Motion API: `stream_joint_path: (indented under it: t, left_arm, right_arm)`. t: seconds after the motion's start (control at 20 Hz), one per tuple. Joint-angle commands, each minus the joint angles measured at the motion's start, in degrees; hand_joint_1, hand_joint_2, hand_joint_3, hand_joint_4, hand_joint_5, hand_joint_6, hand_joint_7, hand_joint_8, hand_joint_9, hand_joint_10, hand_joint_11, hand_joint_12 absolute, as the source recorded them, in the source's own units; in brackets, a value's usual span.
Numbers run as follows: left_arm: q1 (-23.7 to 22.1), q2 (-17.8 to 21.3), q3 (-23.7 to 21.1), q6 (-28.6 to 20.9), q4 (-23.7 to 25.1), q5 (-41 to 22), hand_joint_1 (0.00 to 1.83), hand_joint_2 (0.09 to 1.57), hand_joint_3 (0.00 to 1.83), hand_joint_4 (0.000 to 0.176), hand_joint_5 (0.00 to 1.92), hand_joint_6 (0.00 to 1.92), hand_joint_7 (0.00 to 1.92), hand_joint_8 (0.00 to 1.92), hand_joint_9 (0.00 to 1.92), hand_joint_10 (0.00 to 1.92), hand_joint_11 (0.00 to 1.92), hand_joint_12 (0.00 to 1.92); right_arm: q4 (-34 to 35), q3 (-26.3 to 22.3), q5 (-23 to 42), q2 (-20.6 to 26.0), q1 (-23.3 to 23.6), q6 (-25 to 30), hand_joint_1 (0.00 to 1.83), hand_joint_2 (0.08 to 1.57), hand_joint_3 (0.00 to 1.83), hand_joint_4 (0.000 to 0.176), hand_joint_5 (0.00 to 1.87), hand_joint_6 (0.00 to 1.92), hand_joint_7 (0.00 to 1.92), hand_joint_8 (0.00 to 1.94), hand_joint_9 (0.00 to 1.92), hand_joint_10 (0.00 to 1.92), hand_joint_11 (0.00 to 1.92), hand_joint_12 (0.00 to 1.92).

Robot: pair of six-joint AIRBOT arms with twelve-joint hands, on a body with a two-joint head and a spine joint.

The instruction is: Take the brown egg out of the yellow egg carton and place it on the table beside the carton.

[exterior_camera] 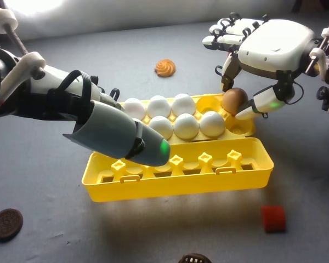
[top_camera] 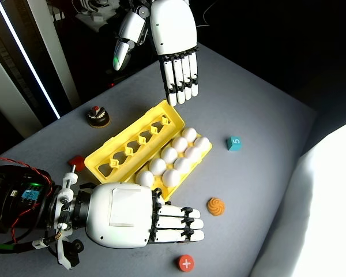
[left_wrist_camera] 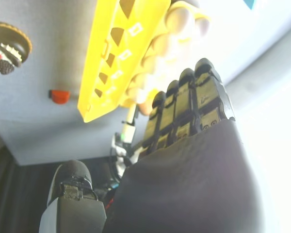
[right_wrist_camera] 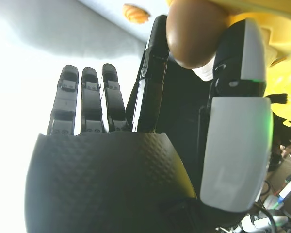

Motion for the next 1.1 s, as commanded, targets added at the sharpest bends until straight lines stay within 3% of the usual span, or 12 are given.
stream_joint_path:
  t: [0.0, 0.1, 0.25, 0.3, 0.35, 0.4, 0.45, 0.65, 0.7, 0.75, 0.9, 1.05]
  left_arm:
    - [-0.7, 0.03, 0.02, 0.03, 2.48, -2.37, 0.0, 1.01, 0.0, 0.0, 0.02, 0.01, 0.0, 0.0, 0.0, 0.0, 0.0, 0.0]
    - [-0.71, 0.03, 0.03, 0.03, 2.48, -2.37, 0.0, 1.01, 0.0, 0.0, 0.01, 0.0, 0.0, 0.0, 0.0, 0.0, 0.0, 0.0]
    - [-0.73, 0.03, 0.05, 0.03, 2.48, -2.37, 0.0, 1.02, 0.0, 0.0, 0.01, 0.0, 0.0, 0.0, 0.0, 0.0, 0.0, 0.0]
    - [-0.73, 0.03, 0.05, 0.03, 2.48, -2.37, 0.0, 1.02, 0.0, 0.0, 0.01, 0.0, 0.0, 0.0, 0.0, 0.0, 0.0, 0.0]
    - [-0.73, 0.03, 0.04, 0.03, 2.48, -2.37, 0.0, 1.03, 0.0, 0.0, 0.0, 0.0, 0.0, 0.0, 0.0, 0.0, 0.0, 0.0]
    - [-0.73, 0.03, 0.04, 0.04, 2.48, -2.37, 0.0, 1.03, 0.0, 0.0, 0.01, 0.0, 0.0, 0.0, 0.0, 0.0, 0.0, 0.0]
    - [-0.74, 0.03, 0.05, 0.05, 2.48, -2.37, 0.0, 1.03, 0.0, 0.0, 0.01, 0.0, 0.0, 0.0, 0.0, 0.0, 0.0, 0.0]
    - [-0.74, 0.02, 0.05, 0.08, 2.48, -2.37, 0.0, 1.01, 0.0, 0.0, 0.02, 0.01, 0.0, 0.0, 0.0, 0.0, 0.0, 0.0]
    - [-0.74, 0.02, 0.05, 0.08, 2.48, -2.37, 0.0, 1.01, 0.0, 0.0, 0.01, 0.0, 0.0, 0.0, 0.0, 0.0, 0.0, 0.0]
    - [-0.74, 0.02, 0.05, 0.08, 2.48, -2.37, 0.0, 1.01, 0.0, 0.0, 0.02, 0.01, 0.0, 0.0, 0.0, 0.0, 0.0, 0.0]
    - [-0.74, 0.02, 0.06, 0.08, 2.48, -2.37, 0.0, 1.01, 0.0, 0.0, 0.02, 0.01, 0.01, 0.0, 0.0, 0.0, 0.0, 0.0]
    - [-0.74, 0.02, 0.06, 0.08, 2.48, -2.37, 0.0, 1.01, 0.0, 0.0, 0.03, 0.01, 0.01, 0.0, 0.0, 0.0, 0.0, 0.0]
  right_arm:
    - [0.63, 0.33, 6.55, 0.48, 0.89, 0.0, 1.11, 0.99, 0.0, 0.173, 1.31, 0.43, 0.12, 0.01, 0.0, 0.0, 0.0, 0.0]
    - [0.63, 0.31, 6.54, 0.48, 1.66, 0.41, 1.11, 0.99, 0.0, 0.166, 1.31, 0.43, 0.13, 0.01, 0.0, 0.0, 0.0, 0.0]
    - [0.63, 0.23, 6.48, 0.53, 3.23, 0.63, 1.16, 0.96, 0.0, 0.042, 1.41, 0.24, 0.17, 0.0, 0.0, 0.0, 0.0, 0.0]
    - [0.63, 0.1, 6.38, 0.64, 3.93, 0.73, 1.14, 0.97, 0.0, 0.085, 1.41, 0.22, 0.16, 0.0, 0.0, 0.0, 0.0, 0.0]
    - [0.63, -0.14, 6.14, 0.83, 4.67, 0.73, 1.14, 0.97, 0.0, 0.093, 1.41, 0.22, 0.14, 0.0, 0.0, 0.0, 0.0, 0.0]
    - [0.63, -0.3, 6.05, 0.98, 4.99, 0.75, 1.16, 0.96, 0.0, 0.014, 1.42, 0.21, 0.17, 0.01, 0.0, 0.0, 0.0, 0.0]
    - [0.63, -0.58, 5.96, 1.25, 5.39, 0.75, 1.17, 0.96, 0.0, 0.0, 1.42, 0.21, 0.18, 0.01, 0.0, 0.0, 0.0, 0.0]
    - [0.63, -1.98, 5.87, 3.55, 5.15, 0.75, 1.15, 0.99, 0.0, 0.014, 1.29, 0.45, 0.17, 0.0, 0.0, 0.0, 0.0, 0.0]
    - [0.63, -2.05, 5.87, 4.11, 4.58, 0.75, 1.13, 0.99, 0.0, 0.074, 1.28, 0.49, 0.16, 0.0, 0.0, 0.0, 0.0, 0.0]
    - [0.63, -2.06, 5.87, 4.37, 4.22, 0.75, 1.15, 1.0, 0.0, 0.0, 1.27, 0.49, 0.17, 0.01, 0.0, 0.0, 0.0, 0.0]
    - [0.63, -2.02, 5.98, 5.22, 2.31, 0.75, 1.14, 1.01, 0.0, 0.0, 1.22, 0.59, 0.2, 0.0, 0.0, 0.0, 0.0, 0.0]
    - [0.63, -1.96, 6.53, 5.35, 0.65, 0.74, 1.13, 1.0, 0.0, 0.071, 1.24, 0.55, 0.27, 0.01, 0.0, 0.0, 0.0, 0.0]
